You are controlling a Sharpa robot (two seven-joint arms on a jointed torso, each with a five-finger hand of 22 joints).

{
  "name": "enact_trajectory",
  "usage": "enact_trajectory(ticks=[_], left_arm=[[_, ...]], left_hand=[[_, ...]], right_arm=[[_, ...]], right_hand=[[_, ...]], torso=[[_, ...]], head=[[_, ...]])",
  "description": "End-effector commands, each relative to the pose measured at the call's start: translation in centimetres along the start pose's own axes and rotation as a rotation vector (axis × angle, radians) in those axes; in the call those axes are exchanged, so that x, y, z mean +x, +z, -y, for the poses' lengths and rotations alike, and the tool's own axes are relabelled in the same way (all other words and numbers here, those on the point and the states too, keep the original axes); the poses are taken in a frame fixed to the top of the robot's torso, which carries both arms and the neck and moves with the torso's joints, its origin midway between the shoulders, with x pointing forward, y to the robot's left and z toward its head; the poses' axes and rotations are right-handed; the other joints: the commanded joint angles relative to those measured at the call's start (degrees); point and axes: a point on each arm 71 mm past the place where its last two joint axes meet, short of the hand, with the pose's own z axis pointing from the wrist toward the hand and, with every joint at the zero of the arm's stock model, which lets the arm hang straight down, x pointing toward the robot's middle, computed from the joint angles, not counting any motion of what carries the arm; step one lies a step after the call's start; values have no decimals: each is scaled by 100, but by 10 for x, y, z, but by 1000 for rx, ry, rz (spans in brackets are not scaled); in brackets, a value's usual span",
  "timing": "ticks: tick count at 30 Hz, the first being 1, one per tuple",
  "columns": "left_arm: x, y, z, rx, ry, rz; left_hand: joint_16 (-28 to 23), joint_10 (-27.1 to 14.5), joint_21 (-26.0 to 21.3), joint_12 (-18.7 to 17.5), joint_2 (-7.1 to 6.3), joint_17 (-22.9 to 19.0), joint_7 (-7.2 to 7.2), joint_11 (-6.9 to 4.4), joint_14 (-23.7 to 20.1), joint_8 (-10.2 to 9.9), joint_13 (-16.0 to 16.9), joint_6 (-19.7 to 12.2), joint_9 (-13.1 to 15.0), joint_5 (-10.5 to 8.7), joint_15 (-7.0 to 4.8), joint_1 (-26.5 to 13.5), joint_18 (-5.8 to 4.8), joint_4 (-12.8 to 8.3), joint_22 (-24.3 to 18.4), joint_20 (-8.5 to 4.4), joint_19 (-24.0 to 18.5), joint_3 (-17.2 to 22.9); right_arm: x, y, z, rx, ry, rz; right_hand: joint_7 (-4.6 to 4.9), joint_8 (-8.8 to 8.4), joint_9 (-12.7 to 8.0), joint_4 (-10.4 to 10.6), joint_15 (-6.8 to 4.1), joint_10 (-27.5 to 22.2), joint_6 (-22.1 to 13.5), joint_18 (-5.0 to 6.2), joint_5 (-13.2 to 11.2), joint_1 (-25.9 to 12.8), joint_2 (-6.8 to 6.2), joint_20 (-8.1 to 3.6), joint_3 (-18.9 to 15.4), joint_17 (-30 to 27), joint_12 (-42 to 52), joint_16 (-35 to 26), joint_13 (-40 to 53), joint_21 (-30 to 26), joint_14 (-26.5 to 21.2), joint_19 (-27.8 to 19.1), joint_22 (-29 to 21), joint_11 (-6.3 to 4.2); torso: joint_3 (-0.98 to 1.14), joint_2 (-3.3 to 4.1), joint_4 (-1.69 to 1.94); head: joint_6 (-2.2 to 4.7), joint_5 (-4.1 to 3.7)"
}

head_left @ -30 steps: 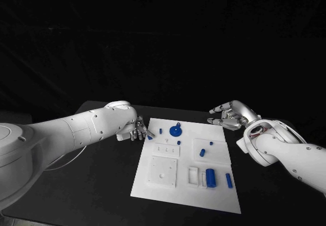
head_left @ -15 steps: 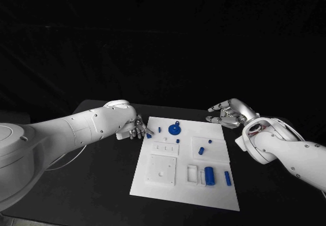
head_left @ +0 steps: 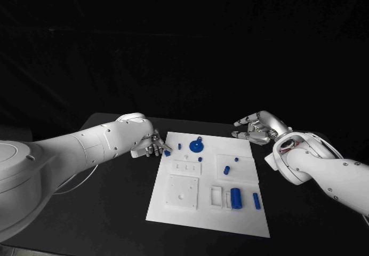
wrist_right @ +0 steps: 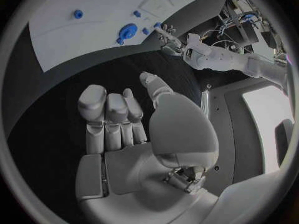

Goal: Assemble the parts on the task board

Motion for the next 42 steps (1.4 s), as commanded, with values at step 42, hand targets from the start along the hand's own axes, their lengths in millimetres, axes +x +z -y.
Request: enact_trajectory(ticks=[42], left_arm=[[14, 1, -21, -19, -159, -61]], left_hand=[[243, 158, 130, -45, 456, -24, -51, -80, -46, -36, -128, 27, -45, 905, -53, 943, 48, -582, 124, -51, 21, 360]], right_arm=[[0, 0, 2, -2, -11, -11]], right_hand=[[-9, -24, -6, 17, 11, -4, 46, 95, 41, -69, 31, -1, 64, 7, 2, -22, 11, -19, 0, 293, 614, -18]], torso=[[-5, -2, 8]], head=[[4, 70]])
